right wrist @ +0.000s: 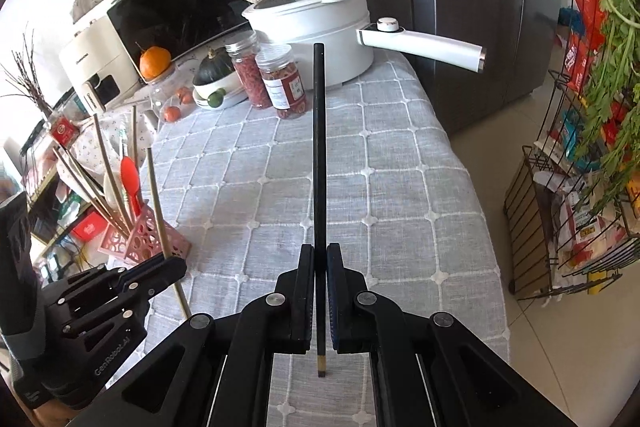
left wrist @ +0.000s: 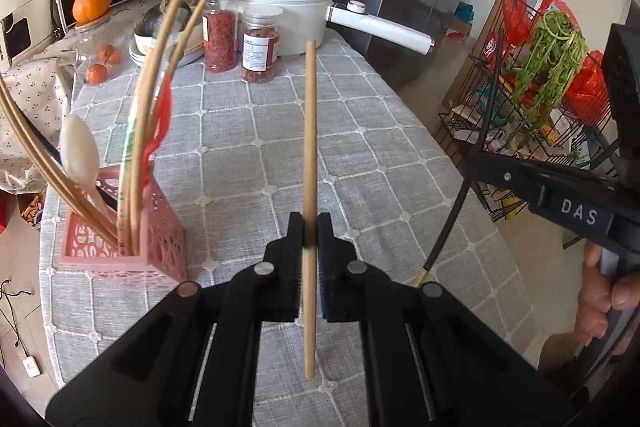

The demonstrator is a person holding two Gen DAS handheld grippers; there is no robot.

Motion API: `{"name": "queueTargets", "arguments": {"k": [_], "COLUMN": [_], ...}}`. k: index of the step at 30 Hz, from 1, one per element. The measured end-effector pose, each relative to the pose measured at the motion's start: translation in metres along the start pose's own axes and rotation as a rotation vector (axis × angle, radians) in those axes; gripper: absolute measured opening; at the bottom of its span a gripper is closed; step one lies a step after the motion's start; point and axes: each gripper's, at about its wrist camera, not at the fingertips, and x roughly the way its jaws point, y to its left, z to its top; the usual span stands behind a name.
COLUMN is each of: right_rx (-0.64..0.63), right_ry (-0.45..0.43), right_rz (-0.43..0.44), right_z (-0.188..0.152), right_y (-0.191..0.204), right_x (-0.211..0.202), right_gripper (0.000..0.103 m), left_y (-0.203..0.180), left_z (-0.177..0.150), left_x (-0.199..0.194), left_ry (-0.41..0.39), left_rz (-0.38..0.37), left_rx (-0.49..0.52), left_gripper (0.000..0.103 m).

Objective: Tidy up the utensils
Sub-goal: 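Carry both chopsticks into the pink basket and open both tools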

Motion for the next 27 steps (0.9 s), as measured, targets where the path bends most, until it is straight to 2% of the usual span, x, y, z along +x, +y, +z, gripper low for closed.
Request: {"name": "queueTargets", "arguments": {"k": [8,16,22,27], "right_rx": [-0.045,-0.058,-0.071,-0.076], "right_ry": [-0.064,-0.119,-0.148,-0.175], "right_rz": [0.026,0.081,0.131,0.168], "right_z": [0.005,0.014,0.017,0.021], "right_y": [0.024,0.044,0.06,0.071], "right_x": [-0.016,-0.029,-0.036,-0.04], "right_gripper": [0.006,0.006,0.006,0.006], "left_y": [0.011,0.033,0.058,0.078], "left_z": [0.0,0.003,0.011,0.013], "left_x": [-0.042,-0.084,-0.118,-0.135], "left_ry": [-0.08,-0.192,-0.329,-0.461], "left_rz": [-0.017,-0.037,-0.02,0.039], "left_rx": [0.015,-0.027,-0.111,-0.179], "left_gripper": [0.008,0.008,0.008,0.008]}}
